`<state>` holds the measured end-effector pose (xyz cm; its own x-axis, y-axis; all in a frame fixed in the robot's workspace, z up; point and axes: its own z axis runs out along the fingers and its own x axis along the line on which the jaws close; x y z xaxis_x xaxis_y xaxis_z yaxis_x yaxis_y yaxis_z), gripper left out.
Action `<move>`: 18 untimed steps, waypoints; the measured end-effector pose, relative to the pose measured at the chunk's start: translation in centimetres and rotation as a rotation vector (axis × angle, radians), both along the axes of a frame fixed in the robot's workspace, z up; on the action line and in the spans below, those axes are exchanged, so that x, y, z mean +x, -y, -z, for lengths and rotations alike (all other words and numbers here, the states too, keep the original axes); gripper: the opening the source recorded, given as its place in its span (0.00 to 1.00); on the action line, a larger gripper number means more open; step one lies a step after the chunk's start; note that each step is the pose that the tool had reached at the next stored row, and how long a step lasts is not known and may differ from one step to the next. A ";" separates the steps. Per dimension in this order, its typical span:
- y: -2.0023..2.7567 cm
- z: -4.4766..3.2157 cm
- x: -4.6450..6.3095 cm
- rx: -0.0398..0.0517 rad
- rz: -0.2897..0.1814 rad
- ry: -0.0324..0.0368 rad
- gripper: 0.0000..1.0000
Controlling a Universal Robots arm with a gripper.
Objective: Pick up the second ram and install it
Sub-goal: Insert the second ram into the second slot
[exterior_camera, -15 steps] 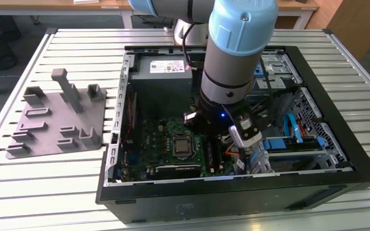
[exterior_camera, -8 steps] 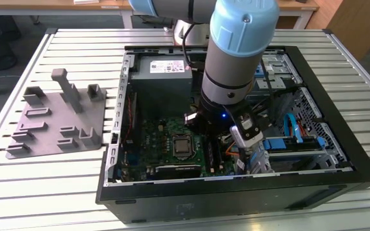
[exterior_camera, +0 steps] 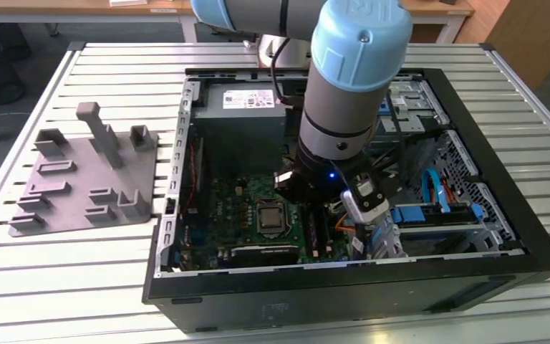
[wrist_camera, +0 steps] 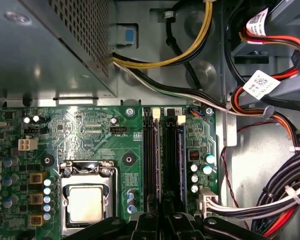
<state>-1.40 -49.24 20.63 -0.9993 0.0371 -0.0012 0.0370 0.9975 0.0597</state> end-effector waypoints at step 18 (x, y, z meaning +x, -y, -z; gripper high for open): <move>0.00 -1.89 0.0 0.0000 0.000 0.0000 0.22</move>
